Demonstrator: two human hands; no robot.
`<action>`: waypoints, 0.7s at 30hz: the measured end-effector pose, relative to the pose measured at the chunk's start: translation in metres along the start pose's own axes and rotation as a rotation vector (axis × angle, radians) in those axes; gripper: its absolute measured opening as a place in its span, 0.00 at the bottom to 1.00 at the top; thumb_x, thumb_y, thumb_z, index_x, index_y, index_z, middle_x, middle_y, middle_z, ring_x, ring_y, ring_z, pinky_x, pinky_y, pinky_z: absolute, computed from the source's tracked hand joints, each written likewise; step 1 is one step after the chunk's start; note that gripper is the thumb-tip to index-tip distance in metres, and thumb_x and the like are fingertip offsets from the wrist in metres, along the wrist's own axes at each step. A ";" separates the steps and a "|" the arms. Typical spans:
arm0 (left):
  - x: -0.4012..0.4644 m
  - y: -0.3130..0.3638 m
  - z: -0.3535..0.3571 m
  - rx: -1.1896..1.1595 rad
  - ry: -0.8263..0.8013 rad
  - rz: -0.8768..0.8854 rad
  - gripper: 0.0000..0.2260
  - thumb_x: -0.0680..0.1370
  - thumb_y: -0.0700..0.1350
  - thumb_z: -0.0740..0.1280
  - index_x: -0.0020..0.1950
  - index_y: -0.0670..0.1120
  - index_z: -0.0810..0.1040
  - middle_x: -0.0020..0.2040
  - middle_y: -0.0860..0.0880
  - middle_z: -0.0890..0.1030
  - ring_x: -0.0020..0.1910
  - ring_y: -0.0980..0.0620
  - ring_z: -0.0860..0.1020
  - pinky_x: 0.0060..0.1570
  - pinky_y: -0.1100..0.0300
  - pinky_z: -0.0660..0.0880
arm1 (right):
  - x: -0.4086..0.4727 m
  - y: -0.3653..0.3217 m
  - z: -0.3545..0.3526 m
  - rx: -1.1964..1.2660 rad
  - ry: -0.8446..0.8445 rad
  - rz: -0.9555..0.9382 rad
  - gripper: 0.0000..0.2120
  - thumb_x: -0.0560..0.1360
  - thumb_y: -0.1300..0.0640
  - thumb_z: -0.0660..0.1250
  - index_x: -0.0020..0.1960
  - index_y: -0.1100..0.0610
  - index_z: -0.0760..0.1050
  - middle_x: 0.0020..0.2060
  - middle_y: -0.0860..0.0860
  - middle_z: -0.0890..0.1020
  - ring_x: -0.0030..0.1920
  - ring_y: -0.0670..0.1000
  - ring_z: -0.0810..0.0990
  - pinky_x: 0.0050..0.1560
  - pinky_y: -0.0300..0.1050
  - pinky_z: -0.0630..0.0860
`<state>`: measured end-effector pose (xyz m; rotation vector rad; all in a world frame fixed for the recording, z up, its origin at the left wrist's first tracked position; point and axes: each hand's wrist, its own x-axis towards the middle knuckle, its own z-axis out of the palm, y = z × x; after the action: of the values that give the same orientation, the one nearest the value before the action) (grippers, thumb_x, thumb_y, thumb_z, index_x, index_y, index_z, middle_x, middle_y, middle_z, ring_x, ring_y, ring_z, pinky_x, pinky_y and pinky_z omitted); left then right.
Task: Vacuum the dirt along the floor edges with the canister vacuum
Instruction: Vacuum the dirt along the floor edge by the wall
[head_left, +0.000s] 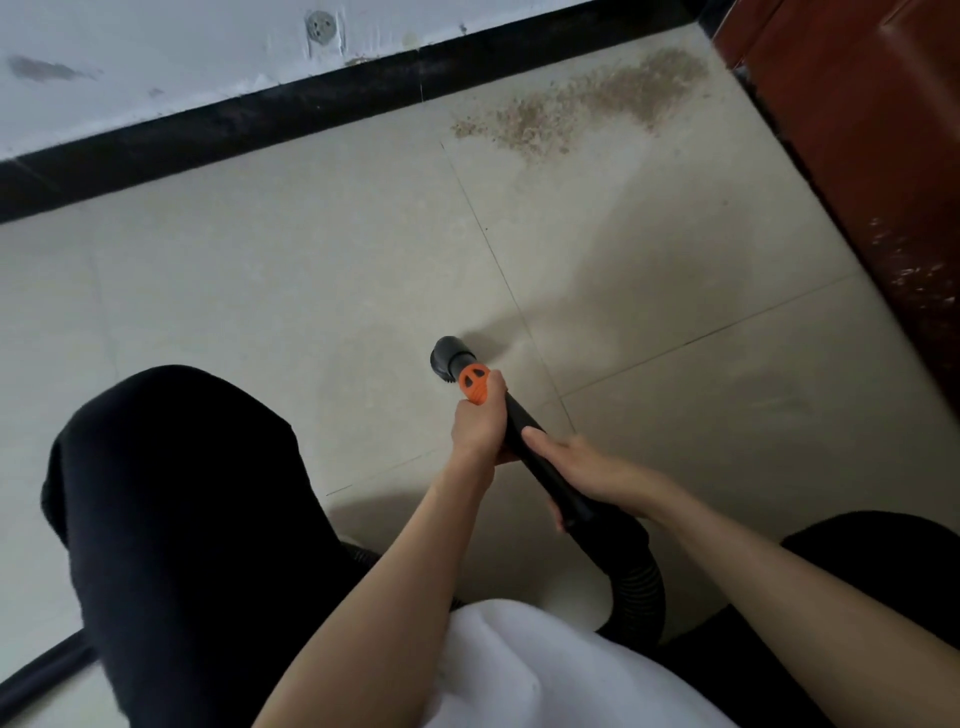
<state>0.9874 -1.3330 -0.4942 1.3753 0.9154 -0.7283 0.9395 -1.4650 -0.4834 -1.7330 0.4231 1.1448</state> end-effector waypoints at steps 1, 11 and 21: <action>-0.001 -0.002 -0.002 -0.011 0.018 -0.003 0.14 0.77 0.57 0.61 0.45 0.46 0.72 0.47 0.45 0.77 0.46 0.45 0.79 0.32 0.58 0.77 | 0.001 -0.001 0.001 -0.030 -0.008 -0.006 0.32 0.78 0.33 0.53 0.41 0.61 0.75 0.24 0.56 0.80 0.25 0.54 0.80 0.30 0.40 0.75; 0.024 0.033 -0.050 -0.181 0.113 -0.034 0.17 0.80 0.55 0.59 0.57 0.42 0.68 0.50 0.43 0.77 0.40 0.46 0.79 0.25 0.59 0.74 | 0.035 -0.081 0.013 -0.286 -0.021 -0.015 0.28 0.79 0.35 0.55 0.45 0.61 0.73 0.23 0.53 0.80 0.21 0.51 0.78 0.24 0.35 0.71; 0.056 0.138 -0.069 -0.335 -0.115 0.039 0.15 0.80 0.51 0.58 0.59 0.41 0.64 0.46 0.40 0.76 0.35 0.41 0.82 0.35 0.50 0.80 | 0.027 -0.140 -0.015 -0.228 0.232 -0.259 0.23 0.75 0.41 0.69 0.43 0.64 0.77 0.33 0.54 0.80 0.35 0.52 0.79 0.41 0.45 0.73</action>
<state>1.1266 -1.2486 -0.4735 1.0423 0.8721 -0.5874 1.0595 -1.4075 -0.4299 -2.0627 0.2031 0.8338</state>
